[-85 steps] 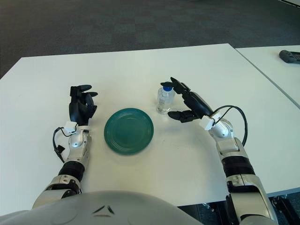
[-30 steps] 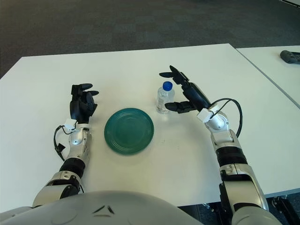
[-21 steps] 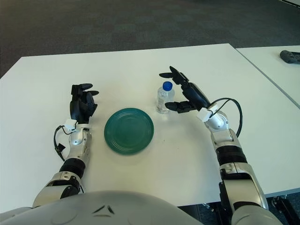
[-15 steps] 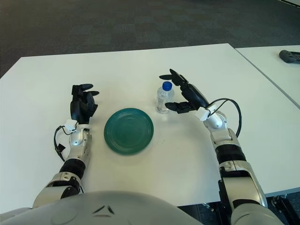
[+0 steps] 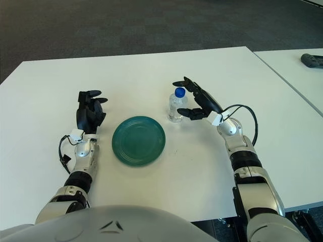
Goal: Put the bottle into the plate.
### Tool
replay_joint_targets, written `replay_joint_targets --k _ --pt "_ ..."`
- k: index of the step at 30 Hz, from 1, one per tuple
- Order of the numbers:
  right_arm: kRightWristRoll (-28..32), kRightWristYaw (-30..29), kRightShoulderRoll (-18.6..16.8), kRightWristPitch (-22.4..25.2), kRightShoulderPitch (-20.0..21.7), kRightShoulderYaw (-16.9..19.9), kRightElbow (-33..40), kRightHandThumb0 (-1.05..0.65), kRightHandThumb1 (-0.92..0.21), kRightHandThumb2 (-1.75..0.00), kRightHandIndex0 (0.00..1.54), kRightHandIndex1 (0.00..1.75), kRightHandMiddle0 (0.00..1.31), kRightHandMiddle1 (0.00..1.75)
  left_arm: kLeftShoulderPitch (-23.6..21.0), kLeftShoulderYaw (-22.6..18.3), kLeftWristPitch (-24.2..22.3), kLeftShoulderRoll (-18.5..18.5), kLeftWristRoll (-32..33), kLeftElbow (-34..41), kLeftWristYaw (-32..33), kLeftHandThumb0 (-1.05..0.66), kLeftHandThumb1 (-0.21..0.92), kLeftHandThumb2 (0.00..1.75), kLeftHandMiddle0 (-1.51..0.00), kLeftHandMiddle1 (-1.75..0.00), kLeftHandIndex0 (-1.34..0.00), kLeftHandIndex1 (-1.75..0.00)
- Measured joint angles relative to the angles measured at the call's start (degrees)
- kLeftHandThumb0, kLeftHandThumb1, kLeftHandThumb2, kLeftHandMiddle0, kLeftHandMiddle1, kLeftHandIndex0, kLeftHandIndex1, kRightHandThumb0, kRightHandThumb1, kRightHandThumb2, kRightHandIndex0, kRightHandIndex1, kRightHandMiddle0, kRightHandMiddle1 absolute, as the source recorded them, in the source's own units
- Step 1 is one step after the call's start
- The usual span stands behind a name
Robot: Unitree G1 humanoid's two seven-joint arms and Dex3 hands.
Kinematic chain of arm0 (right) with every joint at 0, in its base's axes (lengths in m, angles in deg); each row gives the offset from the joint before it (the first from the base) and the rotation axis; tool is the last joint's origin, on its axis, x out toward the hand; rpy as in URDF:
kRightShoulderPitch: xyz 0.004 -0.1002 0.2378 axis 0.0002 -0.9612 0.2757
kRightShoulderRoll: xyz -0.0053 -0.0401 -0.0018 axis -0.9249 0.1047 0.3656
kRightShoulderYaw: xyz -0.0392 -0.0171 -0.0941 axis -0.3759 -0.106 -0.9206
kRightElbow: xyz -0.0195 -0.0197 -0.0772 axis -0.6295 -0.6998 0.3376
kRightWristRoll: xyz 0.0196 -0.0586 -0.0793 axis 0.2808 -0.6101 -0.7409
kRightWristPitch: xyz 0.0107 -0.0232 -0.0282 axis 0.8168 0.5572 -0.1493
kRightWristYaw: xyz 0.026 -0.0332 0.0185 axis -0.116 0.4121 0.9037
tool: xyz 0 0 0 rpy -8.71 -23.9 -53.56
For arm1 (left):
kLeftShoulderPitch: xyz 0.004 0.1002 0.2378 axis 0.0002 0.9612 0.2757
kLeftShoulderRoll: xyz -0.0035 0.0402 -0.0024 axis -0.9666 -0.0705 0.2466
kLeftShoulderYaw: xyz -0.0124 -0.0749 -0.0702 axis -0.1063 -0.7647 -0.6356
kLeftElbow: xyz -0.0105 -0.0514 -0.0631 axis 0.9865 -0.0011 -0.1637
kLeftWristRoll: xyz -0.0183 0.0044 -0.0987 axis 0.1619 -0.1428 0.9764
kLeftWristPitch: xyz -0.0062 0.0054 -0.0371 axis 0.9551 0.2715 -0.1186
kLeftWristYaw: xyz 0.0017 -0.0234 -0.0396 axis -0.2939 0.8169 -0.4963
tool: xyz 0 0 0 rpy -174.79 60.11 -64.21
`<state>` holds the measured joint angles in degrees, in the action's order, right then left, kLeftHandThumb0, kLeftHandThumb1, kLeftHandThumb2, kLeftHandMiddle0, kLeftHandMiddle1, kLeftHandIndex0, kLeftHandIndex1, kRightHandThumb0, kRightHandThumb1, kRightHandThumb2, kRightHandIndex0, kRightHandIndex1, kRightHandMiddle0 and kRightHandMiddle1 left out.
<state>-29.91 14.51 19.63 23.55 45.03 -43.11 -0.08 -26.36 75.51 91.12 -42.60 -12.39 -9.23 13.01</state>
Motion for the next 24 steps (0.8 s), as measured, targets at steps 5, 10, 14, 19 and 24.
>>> replay_joint_targets --k 5,10,14,19,24 --pt "-0.7 -0.6 -0.1 0.2 1.2 -0.4 -1.6 -1.05 -0.92 -0.49 0.37 0.0 0.0 0.8 0.1 0.0 0.7 0.0 0.4 0.0 -0.7 -0.92 0.92 0.68 -0.16 -1.55 -0.18 -1.51" --pt "-1.9 -1.6 -0.4 0.0 2.3 -0.8 -3.8 -1.05 -0.92 -0.51 0.38 0.0 0.0 0.8 0.2 0.0 0.9 0.0 0.4 0.2 -0.7 -0.91 0.92 0.69 -0.15 -1.58 -0.17 -1.52" --pt "-2.9 -2.8 -0.8 -0.5 3.8 -1.7 -7.8 -1.05 -0.92 -0.52 0.38 0.01 0.0 0.8 0.4 0.1 1.0 -0.1 0.4 0.5 -0.7 -0.9 0.92 0.69 -0.14 -1.6 -0.17 -1.54" --pt "-4.6 -4.7 -1.1 -1.5 5.3 -2.7 -13.3 -1.05 -0.92 -0.5 0.38 0.0 0.0 0.79 0.8 0.4 1.0 -0.1 0.0 1.2 -0.4 -0.89 0.92 0.69 -0.11 -1.62 -0.16 -1.56" --pt "-4.7 -4.7 -1.1 -2.6 5.4 -2.8 -14.3 -1.05 -0.92 -0.49 0.38 0.0 0.0 0.79 1.7 0.7 0.9 -0.2 -0.4 2.2 0.0 -0.9 0.92 0.7 -0.11 -1.62 -0.15 -1.55"
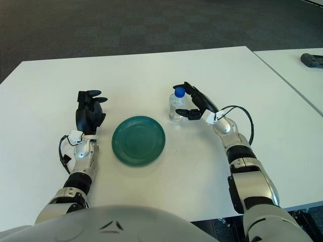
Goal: Put the bottle into the plate.
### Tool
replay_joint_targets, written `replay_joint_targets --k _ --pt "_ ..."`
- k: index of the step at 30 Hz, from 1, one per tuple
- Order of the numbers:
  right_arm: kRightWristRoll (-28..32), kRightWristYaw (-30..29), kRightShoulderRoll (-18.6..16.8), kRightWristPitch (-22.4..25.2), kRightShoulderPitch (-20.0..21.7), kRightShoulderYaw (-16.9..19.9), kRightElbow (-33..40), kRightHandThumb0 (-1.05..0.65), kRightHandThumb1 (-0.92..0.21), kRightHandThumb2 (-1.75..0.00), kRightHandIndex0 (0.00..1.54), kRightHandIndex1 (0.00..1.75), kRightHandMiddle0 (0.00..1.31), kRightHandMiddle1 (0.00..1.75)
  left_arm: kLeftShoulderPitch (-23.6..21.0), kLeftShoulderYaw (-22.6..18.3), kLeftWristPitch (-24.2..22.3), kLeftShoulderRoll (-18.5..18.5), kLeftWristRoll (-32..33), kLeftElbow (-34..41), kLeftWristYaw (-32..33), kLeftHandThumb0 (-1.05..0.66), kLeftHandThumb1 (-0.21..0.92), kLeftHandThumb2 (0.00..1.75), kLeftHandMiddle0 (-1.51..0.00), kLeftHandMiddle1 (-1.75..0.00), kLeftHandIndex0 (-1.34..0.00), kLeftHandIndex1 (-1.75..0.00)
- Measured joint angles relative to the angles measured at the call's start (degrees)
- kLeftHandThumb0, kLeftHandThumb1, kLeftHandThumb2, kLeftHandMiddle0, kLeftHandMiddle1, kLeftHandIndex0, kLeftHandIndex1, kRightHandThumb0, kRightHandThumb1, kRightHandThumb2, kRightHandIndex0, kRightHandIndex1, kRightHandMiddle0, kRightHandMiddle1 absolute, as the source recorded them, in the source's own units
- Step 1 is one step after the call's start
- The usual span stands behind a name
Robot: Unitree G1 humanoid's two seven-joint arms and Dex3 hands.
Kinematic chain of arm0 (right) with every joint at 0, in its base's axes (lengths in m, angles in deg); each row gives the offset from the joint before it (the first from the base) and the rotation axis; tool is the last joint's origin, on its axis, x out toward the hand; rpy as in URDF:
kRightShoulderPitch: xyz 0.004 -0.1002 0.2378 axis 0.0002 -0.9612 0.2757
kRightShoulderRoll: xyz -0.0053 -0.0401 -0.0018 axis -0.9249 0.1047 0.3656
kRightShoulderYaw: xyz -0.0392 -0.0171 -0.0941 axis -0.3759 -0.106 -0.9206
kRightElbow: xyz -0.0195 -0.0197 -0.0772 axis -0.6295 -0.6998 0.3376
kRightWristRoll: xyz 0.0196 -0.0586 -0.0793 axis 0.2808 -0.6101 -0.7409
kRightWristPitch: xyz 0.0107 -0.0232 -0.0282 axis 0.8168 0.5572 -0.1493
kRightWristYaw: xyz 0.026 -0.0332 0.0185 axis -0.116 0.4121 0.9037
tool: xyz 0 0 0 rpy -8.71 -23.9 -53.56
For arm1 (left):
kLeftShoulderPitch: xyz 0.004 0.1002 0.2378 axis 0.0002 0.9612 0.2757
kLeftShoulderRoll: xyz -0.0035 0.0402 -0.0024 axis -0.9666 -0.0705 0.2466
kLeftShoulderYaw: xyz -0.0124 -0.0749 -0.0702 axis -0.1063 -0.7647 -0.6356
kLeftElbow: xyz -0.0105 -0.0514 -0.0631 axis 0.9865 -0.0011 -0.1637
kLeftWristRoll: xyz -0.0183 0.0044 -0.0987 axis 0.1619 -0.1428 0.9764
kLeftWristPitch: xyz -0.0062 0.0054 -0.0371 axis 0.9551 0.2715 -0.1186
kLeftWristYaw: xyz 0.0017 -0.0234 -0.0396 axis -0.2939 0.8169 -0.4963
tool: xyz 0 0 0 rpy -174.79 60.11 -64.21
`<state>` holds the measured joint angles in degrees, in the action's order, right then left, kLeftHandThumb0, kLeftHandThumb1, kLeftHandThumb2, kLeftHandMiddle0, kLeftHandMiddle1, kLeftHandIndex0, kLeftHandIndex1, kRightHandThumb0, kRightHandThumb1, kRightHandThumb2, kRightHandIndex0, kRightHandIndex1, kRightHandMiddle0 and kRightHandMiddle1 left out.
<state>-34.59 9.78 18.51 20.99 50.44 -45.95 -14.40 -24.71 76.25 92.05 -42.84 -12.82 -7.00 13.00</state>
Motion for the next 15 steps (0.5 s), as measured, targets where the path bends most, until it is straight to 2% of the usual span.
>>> replay_joint_targets --k 8,15 --pt "0.0 0.0 0.0 -1.6 -0.1 -0.4 0.2 -1.05 -0.92 -0.48 0.38 0.0 0.0 0.83 0.7 0.4 0.0 -0.1 -0.1 0.9 0.0 -0.92 0.92 0.69 -0.13 -1.59 -0.15 -1.53" --pt "0.2 0.4 0.6 -3.0 -2.7 -0.5 4.0 -1.05 -0.92 -0.53 0.37 0.0 0.0 0.83 1.2 0.8 0.0 -0.1 -0.1 1.7 0.0 -0.91 0.92 0.67 -0.13 -1.59 -0.16 -1.51"
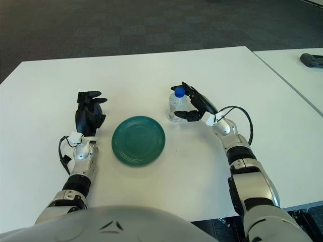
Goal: Put the bottle into the plate.
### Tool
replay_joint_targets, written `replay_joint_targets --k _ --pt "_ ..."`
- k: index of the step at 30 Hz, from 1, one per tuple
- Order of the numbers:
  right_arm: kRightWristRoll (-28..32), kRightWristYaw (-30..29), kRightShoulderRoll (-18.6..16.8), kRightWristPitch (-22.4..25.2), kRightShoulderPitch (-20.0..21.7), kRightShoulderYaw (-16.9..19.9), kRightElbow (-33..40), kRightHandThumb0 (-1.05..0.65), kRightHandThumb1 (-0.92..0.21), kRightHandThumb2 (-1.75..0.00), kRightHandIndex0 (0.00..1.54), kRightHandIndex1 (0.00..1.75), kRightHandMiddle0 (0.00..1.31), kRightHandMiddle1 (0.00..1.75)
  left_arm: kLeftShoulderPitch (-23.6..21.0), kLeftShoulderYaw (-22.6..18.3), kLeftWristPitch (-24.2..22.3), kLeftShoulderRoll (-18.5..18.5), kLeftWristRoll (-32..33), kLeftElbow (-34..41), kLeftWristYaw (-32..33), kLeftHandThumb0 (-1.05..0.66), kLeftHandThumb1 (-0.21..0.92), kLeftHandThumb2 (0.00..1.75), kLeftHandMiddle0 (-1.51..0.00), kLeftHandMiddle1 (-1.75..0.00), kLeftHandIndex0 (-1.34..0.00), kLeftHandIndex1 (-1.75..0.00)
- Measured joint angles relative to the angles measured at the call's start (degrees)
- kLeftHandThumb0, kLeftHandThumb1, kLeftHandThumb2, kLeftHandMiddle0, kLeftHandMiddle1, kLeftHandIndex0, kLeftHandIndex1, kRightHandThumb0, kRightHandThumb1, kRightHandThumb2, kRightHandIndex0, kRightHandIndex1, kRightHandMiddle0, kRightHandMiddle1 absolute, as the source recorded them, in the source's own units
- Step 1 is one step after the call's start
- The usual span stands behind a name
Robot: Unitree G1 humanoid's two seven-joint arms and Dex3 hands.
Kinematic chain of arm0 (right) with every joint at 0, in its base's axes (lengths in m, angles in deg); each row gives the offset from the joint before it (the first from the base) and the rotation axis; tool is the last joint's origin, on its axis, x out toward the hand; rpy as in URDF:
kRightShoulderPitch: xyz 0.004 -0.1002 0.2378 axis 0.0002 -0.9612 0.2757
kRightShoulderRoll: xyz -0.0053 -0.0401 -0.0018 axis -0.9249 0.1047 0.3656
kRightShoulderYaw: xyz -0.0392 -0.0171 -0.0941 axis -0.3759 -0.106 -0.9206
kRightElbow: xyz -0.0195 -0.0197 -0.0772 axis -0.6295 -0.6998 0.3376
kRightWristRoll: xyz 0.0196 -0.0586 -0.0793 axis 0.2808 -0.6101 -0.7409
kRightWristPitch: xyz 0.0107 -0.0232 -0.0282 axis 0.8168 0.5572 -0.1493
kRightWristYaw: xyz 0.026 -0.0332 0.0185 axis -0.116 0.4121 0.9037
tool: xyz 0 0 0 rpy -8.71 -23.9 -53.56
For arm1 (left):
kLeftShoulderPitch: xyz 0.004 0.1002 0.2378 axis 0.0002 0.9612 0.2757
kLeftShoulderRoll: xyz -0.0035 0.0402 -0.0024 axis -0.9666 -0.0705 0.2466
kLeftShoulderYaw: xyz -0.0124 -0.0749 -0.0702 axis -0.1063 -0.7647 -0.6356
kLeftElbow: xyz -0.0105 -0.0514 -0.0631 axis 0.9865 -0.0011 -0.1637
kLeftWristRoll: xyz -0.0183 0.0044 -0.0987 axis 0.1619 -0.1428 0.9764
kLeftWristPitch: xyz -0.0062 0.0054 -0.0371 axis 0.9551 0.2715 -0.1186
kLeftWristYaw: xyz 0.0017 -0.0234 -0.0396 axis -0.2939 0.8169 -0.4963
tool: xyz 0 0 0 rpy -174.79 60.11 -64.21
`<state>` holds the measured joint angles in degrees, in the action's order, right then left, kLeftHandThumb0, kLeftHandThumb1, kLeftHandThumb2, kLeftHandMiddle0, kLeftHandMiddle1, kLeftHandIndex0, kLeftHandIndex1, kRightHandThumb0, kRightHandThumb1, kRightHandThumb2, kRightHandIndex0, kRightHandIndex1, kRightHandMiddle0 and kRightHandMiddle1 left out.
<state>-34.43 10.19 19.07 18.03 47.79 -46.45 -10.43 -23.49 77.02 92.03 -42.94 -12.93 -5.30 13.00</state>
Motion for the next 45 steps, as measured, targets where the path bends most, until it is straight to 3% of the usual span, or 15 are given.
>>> replay_joint_targets --k 16,23,32,36,38,40,41,45 --pt "2.7 4.6 0.9 0.1 -4.7 0.1 7.2 -1.05 -0.92 -0.71 0.36 0.01 0.0 0.64 1.0 0.7 -0.2 0.0 0.3 1.4 -0.1 -0.89 0.92 0.65 -0.14 -1.57 -0.17 -1.51" --pt "4.8 5.3 1.2 -1.5 -6.8 0.6 8.8 -1.05 -0.92 -0.66 0.39 0.02 0.0 0.71 1.1 1.0 -0.2 0.0 0.5 1.5 -0.2 -0.9 0.92 0.66 -0.14 -1.56 -0.18 -1.51" --pt "11.4 10.5 1.3 -1.9 -9.7 0.6 12.3 -1.05 -0.92 -0.5 0.41 0.02 0.0 0.79 1.3 1.2 -0.2 0.0 0.5 1.8 -0.2 -0.89 0.92 0.66 -0.15 -1.56 -0.18 -1.52" --pt "13.4 12.4 1.4 -1.6 -11.0 0.8 14.4 -1.05 -0.92 -0.41 0.48 0.06 0.0 0.91 1.3 1.3 -0.2 0.0 0.2 1.8 0.0 -0.9 0.92 0.66 -0.14 -1.58 -0.17 -1.54" --pt "14.0 13.0 1.4 -1.1 -11.3 1.0 15.2 -1.01 -0.92 -0.25 0.35 0.66 0.0 1.16 1.3 1.4 -0.2 0.0 -0.1 1.8 0.2 -0.9 0.92 0.67 -0.14 -1.59 -0.17 -1.54" --pt "14.7 13.4 1.4 -0.1 -11.7 1.3 16.3 -0.95 -0.9 -0.17 0.38 1.11 0.03 1.44 1.4 1.5 -0.2 0.0 -0.4 1.8 0.5 -0.9 0.92 0.67 -0.14 -1.59 -0.17 -1.55" --pt "15.0 13.5 1.4 0.5 -11.8 1.5 16.9 -0.9 -0.89 -0.14 0.43 1.32 0.19 1.55 1.4 1.5 -0.2 0.0 -0.5 1.8 0.7 -0.9 0.92 0.67 -0.14 -1.59 -0.17 -1.55" --pt "16.8 13.7 1.0 3.8 -12.5 2.5 18.9 -0.84 -0.87 -0.09 0.59 1.63 0.44 1.69 1.4 1.7 -0.2 0.0 -0.9 1.8 0.9 -0.9 0.92 0.66 -0.14 -1.59 -0.18 -1.55"
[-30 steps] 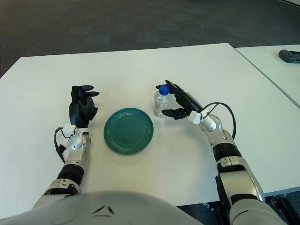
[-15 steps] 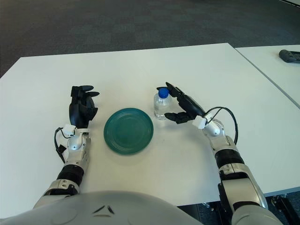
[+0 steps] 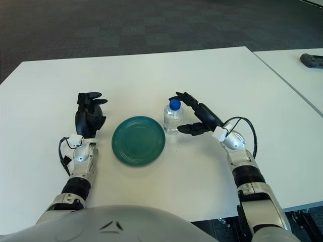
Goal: Put the bottle into the plate.
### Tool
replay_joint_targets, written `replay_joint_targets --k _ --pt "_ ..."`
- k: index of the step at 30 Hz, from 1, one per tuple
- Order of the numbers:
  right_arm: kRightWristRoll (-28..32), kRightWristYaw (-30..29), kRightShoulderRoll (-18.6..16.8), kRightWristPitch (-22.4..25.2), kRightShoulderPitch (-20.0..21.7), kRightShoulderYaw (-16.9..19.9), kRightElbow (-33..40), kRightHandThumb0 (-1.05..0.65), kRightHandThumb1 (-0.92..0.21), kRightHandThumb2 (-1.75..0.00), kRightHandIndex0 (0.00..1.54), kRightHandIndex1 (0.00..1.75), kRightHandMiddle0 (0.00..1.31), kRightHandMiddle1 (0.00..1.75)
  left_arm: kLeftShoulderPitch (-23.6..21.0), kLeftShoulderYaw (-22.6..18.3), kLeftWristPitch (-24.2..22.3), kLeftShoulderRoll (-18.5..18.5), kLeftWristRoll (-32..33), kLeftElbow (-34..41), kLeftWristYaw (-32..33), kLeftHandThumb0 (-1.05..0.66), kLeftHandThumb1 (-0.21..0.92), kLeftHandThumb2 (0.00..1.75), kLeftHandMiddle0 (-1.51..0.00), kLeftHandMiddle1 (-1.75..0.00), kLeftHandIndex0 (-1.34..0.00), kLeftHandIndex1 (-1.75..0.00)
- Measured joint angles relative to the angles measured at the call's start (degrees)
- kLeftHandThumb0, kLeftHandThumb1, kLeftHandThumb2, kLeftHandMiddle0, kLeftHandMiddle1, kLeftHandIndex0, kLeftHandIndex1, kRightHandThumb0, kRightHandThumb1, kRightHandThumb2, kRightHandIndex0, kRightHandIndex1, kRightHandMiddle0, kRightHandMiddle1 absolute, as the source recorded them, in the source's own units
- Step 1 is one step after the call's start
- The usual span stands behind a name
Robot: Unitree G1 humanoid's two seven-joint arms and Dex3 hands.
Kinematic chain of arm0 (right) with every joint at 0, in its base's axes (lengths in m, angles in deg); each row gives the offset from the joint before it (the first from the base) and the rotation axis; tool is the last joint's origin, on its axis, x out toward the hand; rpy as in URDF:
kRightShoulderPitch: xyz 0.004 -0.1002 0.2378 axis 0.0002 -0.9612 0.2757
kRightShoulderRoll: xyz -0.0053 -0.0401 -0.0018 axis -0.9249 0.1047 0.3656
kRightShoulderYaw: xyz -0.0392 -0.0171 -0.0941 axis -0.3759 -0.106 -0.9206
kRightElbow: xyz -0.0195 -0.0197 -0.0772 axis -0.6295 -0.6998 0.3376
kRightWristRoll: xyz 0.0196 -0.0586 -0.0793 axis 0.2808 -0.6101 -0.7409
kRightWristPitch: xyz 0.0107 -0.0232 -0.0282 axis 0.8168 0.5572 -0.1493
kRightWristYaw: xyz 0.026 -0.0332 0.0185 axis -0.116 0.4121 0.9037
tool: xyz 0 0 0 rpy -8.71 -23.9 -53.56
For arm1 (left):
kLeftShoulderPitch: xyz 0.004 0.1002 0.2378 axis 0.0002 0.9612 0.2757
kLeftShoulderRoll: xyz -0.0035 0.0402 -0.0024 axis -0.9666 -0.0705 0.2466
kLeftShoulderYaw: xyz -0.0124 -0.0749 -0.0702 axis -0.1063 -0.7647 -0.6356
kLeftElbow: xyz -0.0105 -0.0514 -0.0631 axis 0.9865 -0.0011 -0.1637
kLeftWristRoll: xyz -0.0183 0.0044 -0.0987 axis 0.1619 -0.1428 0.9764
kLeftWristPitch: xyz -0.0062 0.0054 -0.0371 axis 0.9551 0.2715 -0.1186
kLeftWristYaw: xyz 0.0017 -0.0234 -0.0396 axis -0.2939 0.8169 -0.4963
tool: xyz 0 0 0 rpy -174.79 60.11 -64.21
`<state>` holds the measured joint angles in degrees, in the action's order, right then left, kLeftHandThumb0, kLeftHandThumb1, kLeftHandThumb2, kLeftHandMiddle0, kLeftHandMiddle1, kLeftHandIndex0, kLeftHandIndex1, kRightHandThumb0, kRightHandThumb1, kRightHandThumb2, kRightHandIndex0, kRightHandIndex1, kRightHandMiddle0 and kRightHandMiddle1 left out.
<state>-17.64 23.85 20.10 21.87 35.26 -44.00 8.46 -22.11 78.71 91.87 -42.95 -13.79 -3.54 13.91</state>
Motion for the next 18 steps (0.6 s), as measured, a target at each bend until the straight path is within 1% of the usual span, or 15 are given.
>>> replay_joint_targets --k 1,2,3,6,7,9,12,13,15,18 --pt "0.5 0.0 -0.1 0.8 -0.2 0.2 0.5 -0.83 -0.88 -0.08 0.7 1.67 0.52 1.71 0.0 0.0 0.0 0.0 0.0 0.0 0.0 -0.9 0.92 0.66 -0.15 -1.58 -0.19 -1.55" --pt "0.8 0.0 -0.1 1.3 -0.3 0.5 0.9 -0.83 -0.89 -0.08 0.78 1.7 0.58 1.73 0.0 0.0 0.0 0.0 0.0 0.0 0.0 -0.9 0.92 0.66 -0.15 -1.58 -0.19 -1.55" --pt "1.2 0.0 -0.2 2.1 -0.4 0.7 1.4 -0.83 -0.89 -0.08 0.81 1.71 0.6 1.73 0.0 0.0 0.0 0.0 0.0 0.0 0.1 -0.9 0.92 0.66 -0.15 -1.58 -0.19 -1.55" --pt "1.9 0.2 -0.2 3.8 -0.5 1.2 2.6 -0.81 -0.9 -0.07 0.95 1.74 0.72 1.74 0.0 0.0 0.0 0.0 0.0 0.0 0.1 -0.9 0.92 0.66 -0.16 -1.58 -0.2 -1.54" --pt "2.1 0.5 -0.2 4.5 -0.7 1.3 3.1 -0.8 -0.9 -0.07 0.97 1.74 0.74 1.74 0.0 0.0 0.0 0.0 0.0 0.0 0.1 -0.9 0.92 0.66 -0.16 -1.58 -0.2 -1.54" --pt "3.0 0.8 -0.4 5.4 -0.9 1.5 4.1 -0.76 -0.91 -0.06 1.08 1.74 0.87 1.74 0.0 0.1 0.0 0.0 0.0 0.0 0.2 -0.92 0.92 0.66 -0.17 -1.59 -0.22 -1.52" --pt "4.0 0.8 -1.2 6.3 -1.7 2.3 5.5 -0.71 -0.91 -0.06 1.16 1.75 0.96 1.75 0.0 0.1 0.1 0.0 0.0 0.0 0.5 -0.92 0.92 0.66 -0.18 -1.59 -0.23 -1.51" --pt "4.2 0.8 -1.4 6.4 -2.0 2.5 5.8 -0.7 -0.91 -0.06 1.17 1.75 0.97 1.75 0.0 0.1 0.1 0.0 0.0 0.0 0.6 -0.92 0.92 0.66 -0.18 -1.6 -0.23 -1.51" --pt "4.3 0.8 -1.9 6.4 -2.6 3.0 6.4 -0.58 -0.9 -0.05 1.21 1.75 1.0 1.75 0.0 0.1 0.1 0.0 -0.1 0.0 0.9 -0.93 0.92 0.66 -0.18 -1.61 -0.23 -1.5" --pt "4.5 0.6 -2.7 6.4 -3.0 3.5 6.6 -0.49 -0.9 -0.06 1.23 1.75 1.01 1.75 0.1 0.2 0.2 0.0 -0.4 0.1 1.3 -0.92 0.92 0.65 -0.19 -1.62 -0.23 -1.5"
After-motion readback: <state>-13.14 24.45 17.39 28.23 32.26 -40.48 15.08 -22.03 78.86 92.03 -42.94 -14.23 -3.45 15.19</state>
